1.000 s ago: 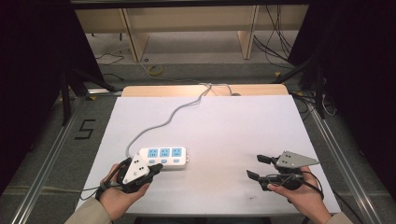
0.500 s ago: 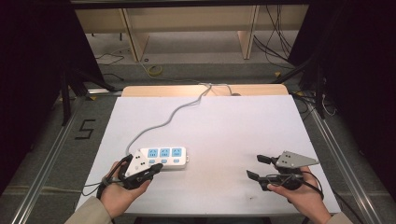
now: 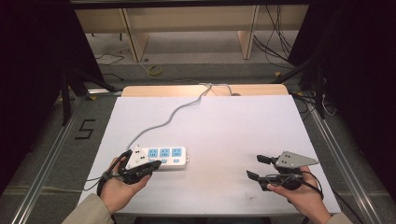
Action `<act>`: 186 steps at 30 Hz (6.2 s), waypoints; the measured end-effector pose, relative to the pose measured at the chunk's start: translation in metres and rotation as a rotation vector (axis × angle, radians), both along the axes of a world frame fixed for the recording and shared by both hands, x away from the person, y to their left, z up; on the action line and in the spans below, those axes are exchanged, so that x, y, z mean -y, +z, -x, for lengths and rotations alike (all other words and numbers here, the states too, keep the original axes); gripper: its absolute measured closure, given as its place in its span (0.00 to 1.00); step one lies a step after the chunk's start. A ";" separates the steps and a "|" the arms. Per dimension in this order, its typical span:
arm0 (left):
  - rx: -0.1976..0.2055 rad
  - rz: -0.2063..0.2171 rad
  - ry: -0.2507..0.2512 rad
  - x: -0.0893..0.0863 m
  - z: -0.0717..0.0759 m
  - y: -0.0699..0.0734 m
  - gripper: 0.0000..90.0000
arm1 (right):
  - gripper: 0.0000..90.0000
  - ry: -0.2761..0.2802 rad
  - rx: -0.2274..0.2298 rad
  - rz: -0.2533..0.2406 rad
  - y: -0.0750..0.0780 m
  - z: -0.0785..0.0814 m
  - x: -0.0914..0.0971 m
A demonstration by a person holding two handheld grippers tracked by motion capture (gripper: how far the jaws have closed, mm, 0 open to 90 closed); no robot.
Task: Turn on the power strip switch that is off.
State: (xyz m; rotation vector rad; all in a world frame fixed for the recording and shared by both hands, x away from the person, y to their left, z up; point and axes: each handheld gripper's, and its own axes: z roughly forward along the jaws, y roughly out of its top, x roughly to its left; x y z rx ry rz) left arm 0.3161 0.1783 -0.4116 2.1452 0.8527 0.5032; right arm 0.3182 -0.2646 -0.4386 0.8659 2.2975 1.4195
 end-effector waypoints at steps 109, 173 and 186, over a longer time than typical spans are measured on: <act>-0.187 -0.200 0.011 0.031 -0.063 -0.023 1.00 | 0.34 0.010 -0.007 0.006 -0.001 -0.001 -0.001; -0.201 -0.327 -0.017 0.041 -0.074 -0.031 1.00 | 0.34 0.009 -0.008 0.005 -0.002 -0.001 -0.001; -0.206 -0.356 -0.005 0.045 -0.075 -0.031 1.00 | 0.34 0.009 -0.009 0.004 -0.002 -0.001 -0.001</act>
